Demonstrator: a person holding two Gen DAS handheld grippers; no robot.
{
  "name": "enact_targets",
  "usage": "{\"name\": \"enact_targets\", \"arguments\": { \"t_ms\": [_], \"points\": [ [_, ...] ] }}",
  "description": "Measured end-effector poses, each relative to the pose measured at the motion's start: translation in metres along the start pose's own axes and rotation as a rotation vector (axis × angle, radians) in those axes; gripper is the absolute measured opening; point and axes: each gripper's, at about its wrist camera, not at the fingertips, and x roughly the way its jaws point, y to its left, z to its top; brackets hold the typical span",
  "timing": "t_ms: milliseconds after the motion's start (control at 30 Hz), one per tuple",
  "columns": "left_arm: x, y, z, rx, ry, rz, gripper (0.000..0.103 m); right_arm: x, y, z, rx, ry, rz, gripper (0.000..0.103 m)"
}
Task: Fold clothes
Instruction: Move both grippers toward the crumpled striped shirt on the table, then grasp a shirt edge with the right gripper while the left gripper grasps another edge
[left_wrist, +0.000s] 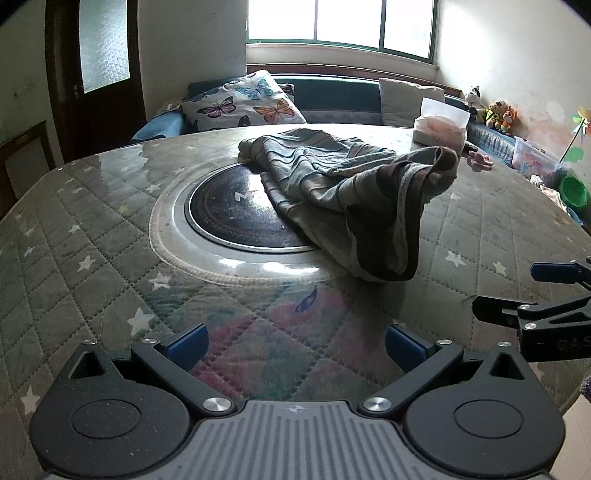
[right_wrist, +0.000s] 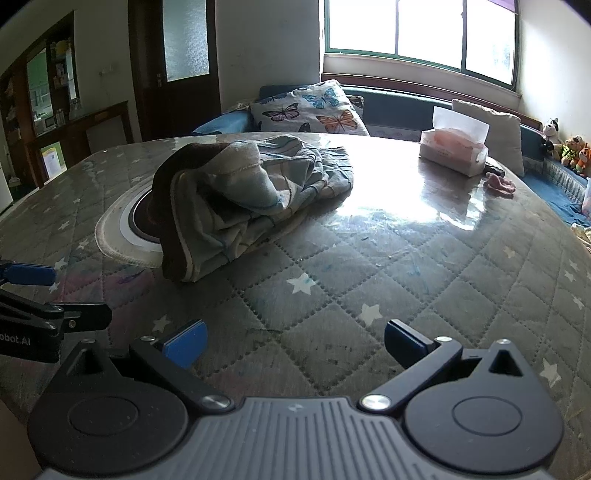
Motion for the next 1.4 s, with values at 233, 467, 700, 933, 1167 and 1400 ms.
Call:
{"name": "enact_targets", "arguments": {
  "t_ms": [233,467,700,933,1167,1400],
  "points": [
    [0.007,0.005,0.011,0.001,-0.009,0.010,0.103,0.006,-0.007,0.014,-0.012,-0.008,-0.019,0.103],
    [0.016,0.016,0.025,-0.011,-0.018,0.025,0.102,0.012,-0.021,0.045,-0.009,-0.032,-0.022,0.098],
    [0.031,0.028,0.041,-0.036,-0.013,0.017,0.095,0.035,-0.039,0.081,0.031,-0.026,0.000,0.084],
    [0.054,0.043,0.060,-0.066,0.010,0.003,0.076,0.078,-0.050,0.115,0.089,0.010,0.067,0.063],
    [0.079,0.054,0.078,-0.080,0.029,0.007,0.065,0.123,-0.050,0.151,0.114,0.037,0.127,0.052],
    [0.099,0.058,0.089,-0.084,0.049,0.002,0.065,0.163,-0.042,0.161,0.097,0.096,0.150,0.020]
  ]
}}
